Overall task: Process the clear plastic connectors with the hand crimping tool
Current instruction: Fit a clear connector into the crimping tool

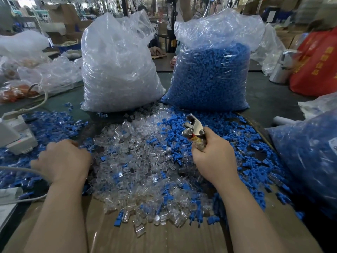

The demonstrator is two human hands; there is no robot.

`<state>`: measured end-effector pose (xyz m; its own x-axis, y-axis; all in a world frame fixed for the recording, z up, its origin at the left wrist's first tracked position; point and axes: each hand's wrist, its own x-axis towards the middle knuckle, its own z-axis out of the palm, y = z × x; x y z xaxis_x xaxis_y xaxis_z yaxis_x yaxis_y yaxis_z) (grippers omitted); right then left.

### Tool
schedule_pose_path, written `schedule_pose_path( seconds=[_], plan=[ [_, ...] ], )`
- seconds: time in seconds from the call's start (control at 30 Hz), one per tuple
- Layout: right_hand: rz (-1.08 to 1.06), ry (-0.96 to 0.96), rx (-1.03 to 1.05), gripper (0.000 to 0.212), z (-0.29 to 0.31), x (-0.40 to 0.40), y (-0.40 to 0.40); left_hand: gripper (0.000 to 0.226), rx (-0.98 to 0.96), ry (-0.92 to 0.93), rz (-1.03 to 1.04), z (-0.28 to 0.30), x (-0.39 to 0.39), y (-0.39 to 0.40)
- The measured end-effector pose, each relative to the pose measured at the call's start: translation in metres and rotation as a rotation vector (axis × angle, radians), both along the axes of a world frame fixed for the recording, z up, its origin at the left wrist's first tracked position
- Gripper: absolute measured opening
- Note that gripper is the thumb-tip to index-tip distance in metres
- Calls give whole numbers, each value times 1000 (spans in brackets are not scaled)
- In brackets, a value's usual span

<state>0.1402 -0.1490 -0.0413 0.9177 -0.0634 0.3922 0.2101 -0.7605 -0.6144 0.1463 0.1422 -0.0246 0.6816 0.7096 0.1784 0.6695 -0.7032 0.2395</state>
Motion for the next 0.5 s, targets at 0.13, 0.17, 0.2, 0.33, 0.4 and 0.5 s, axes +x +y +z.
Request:
schedule_pose_path(
  seconds=[0.13, 0.17, 0.2, 0.33, 0.4, 0.5],
  plan=[
    [-40, 12, -19, 20, 1, -1, 1, 25, -21, -162, -281, 11, 4, -28],
    [-50, 15, -21, 21, 1, 0, 1, 18, -122, -252, -408, 14, 3, -41],
    [-58, 21, -23, 22, 1, 0, 0, 10, -245, -311, -528, 16, 2, -55],
    [-70, 60, -69, 19, 1, 2, 1, 13, -385, -176, -960, 13, -1, -109],
    [-70, 63, -74, 17, 0, 2, 1, 8, -280, -96, -1108, 4, 0, -124],
    [-73, 51, -58, 18, -1, 2, 0, 17, -76, -32, -1207, -8, 0, -133]
  ],
)
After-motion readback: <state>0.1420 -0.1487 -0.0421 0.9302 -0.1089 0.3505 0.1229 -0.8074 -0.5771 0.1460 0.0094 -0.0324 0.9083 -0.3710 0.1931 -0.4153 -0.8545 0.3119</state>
